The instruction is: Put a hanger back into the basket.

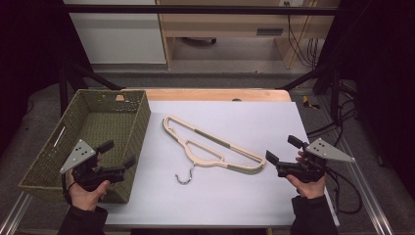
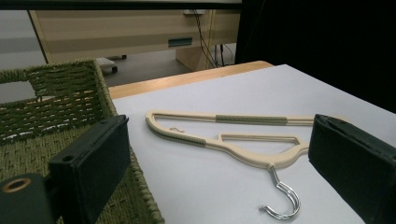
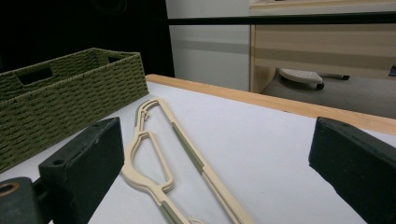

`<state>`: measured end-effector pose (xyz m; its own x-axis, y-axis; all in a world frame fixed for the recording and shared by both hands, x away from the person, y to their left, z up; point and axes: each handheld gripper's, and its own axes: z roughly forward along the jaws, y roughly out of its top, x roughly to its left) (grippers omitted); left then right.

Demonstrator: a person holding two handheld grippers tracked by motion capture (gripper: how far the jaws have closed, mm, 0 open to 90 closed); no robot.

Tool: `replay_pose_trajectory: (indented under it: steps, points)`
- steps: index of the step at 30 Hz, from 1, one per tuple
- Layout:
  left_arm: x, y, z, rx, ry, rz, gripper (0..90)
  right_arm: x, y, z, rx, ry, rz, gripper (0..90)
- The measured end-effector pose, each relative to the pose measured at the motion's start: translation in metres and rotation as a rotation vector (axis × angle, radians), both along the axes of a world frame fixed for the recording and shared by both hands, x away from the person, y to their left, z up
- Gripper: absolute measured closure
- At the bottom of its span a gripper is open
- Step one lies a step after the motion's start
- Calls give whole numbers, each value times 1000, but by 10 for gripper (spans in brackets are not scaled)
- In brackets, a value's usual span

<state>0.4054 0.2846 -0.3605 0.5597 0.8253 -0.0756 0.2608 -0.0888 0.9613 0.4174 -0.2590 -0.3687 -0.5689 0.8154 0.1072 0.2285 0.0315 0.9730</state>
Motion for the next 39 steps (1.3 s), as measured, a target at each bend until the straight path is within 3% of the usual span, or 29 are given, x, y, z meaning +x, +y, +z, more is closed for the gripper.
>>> replay_pose_trajectory:
  steps: [10, 17, 27, 39]
  points:
    - [3, -16, 6, 15, -10, -15, 66, 2, 5, -1, -21, 5, 11, 41]
    - [8, -33, 7, 36, 7, -36, 74, 2, 6, -2, -26, 7, 20, 42]
    - [20, -74, -3, 97, 74, -79, 105, 3, 8, -3, -29, 12, 23, 44]
    - [38, -120, -26, 166, 148, -110, 155, 4, 14, -6, -49, 26, 35, 45]
